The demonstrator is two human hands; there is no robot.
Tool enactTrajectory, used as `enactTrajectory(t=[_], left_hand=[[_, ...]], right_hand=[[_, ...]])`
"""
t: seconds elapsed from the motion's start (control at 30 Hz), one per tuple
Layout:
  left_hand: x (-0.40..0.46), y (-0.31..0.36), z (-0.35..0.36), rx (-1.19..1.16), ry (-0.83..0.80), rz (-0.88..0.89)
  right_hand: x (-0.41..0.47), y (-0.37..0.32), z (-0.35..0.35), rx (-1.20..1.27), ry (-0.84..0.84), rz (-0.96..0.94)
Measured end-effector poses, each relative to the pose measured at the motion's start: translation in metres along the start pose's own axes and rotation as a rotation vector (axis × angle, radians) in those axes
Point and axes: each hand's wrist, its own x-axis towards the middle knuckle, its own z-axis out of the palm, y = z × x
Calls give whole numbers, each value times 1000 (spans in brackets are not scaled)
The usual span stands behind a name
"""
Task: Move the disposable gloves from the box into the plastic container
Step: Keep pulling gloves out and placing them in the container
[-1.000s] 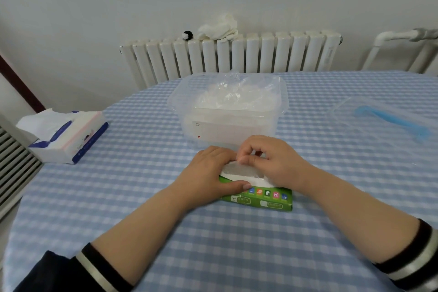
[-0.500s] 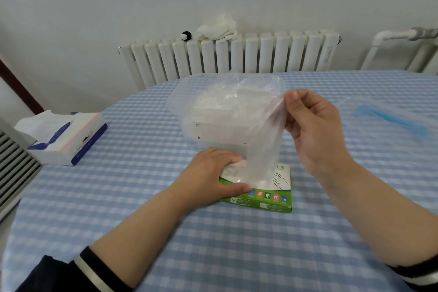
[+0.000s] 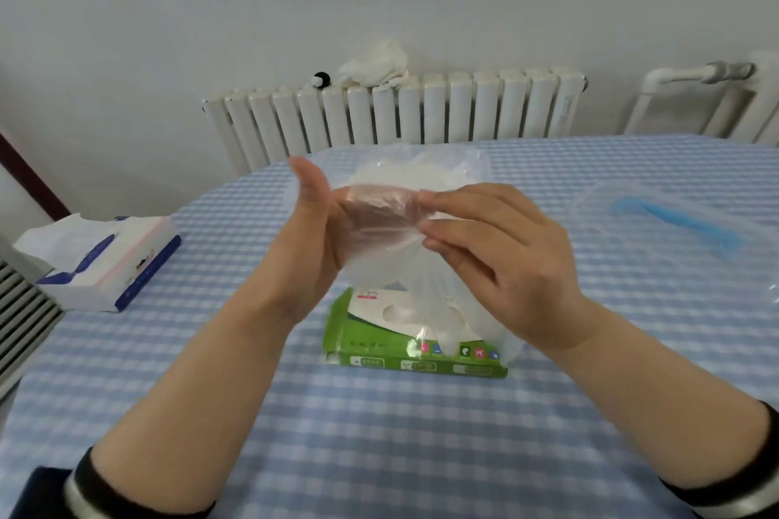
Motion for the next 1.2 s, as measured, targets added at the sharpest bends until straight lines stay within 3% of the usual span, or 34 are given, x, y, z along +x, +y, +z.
enactTrajectory(t=[0.17,0.3,0.43,0.57,0.7,0.83,1.0,1.2], left_hand=[[25,23,18,372,136,59],[44,44,28,467,45,198],[75,50,9,586,203,301],[110,16,-32,711,414,118],[128,-18,-62,1027,446,-131],[135,-34,-70,1326,333,-293],[139,-35,-68,1633,233,-341],[141,-24,-73,1873,222,-283]], right_hand=[[0,1,0,-175,7,-82],[-1,-3,1,-274,-40,-103],[-6,7,2,-341,-184,20],[-15,19,8,-375,-510,260],[-21,29,9,-325,-742,430],[-22,33,8,-294,-695,460],[-22,33,9,-260,-607,447],[-18,25,9,-140,-285,205]])
